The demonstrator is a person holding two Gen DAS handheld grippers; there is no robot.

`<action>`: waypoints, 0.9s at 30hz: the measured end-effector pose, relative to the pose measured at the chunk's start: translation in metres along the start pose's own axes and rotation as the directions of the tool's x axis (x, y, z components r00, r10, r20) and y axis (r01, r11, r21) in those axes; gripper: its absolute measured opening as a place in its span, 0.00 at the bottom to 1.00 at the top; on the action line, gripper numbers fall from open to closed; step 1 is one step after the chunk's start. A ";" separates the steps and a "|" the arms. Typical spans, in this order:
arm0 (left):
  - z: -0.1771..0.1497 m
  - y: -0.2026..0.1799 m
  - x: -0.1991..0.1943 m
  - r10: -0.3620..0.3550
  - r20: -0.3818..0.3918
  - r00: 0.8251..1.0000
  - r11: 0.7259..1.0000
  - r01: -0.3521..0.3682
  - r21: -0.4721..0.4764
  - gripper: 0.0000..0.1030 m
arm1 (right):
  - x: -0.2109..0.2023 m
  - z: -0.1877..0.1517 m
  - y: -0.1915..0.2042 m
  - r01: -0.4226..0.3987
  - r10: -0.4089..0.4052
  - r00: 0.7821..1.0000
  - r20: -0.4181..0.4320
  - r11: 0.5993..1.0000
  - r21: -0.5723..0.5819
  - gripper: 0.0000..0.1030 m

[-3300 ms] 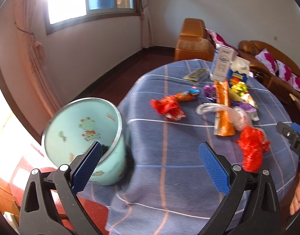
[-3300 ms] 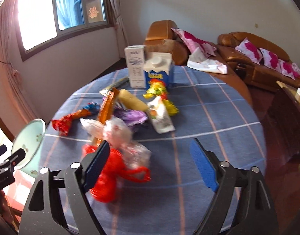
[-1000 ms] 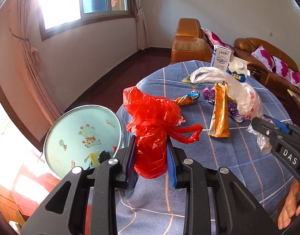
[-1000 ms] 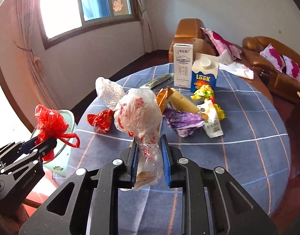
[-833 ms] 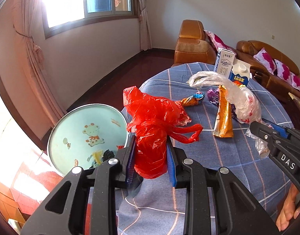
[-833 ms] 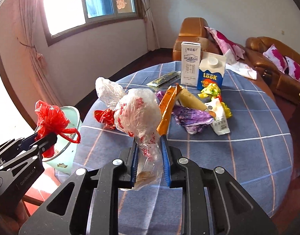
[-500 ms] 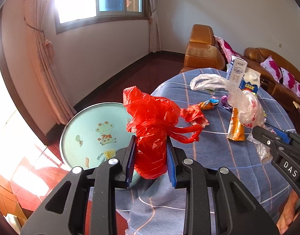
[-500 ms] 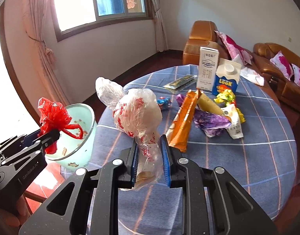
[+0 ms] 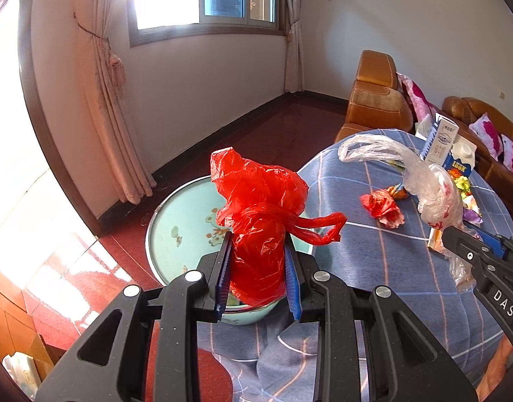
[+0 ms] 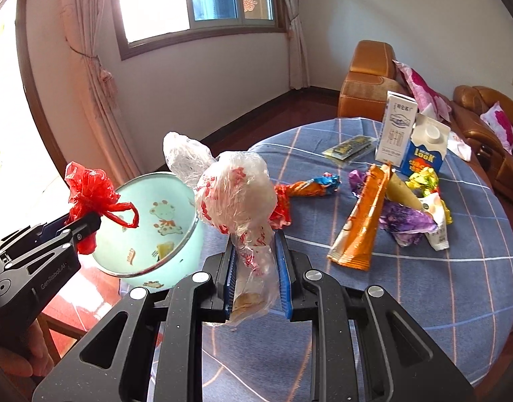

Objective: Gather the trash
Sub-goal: 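Carry the red bag with the left gripper while the right gripper carries the clear bag toward the teal basin, then open the right gripper over the teal basin to drop the clear bag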

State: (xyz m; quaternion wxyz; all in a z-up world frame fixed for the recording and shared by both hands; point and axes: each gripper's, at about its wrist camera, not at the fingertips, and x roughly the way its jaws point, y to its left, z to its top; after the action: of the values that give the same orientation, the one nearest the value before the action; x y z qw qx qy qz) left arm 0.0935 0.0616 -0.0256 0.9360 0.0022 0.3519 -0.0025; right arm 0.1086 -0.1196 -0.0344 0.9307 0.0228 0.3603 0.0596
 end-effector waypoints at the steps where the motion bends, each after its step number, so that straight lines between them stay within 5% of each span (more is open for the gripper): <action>1: 0.000 0.003 0.000 0.006 0.001 1.000 1.000 -0.006 -0.005 0.27 | 0.001 0.001 0.003 -0.002 0.002 1.000 0.000 1.000 -0.004 0.22; 27: 0.008 0.065 0.028 0.119 -0.036 0.992 0.987 -0.122 -0.102 0.27 | 0.053 0.031 0.080 -0.077 0.075 0.997 -0.023 0.991 -0.106 0.22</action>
State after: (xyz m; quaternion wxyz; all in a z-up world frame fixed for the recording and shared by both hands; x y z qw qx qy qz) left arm 0.1201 0.1266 -0.0380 0.9280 -0.0255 0.3646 0.0724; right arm 0.1605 -0.0336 -0.0404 0.9242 -0.0137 0.3641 0.1145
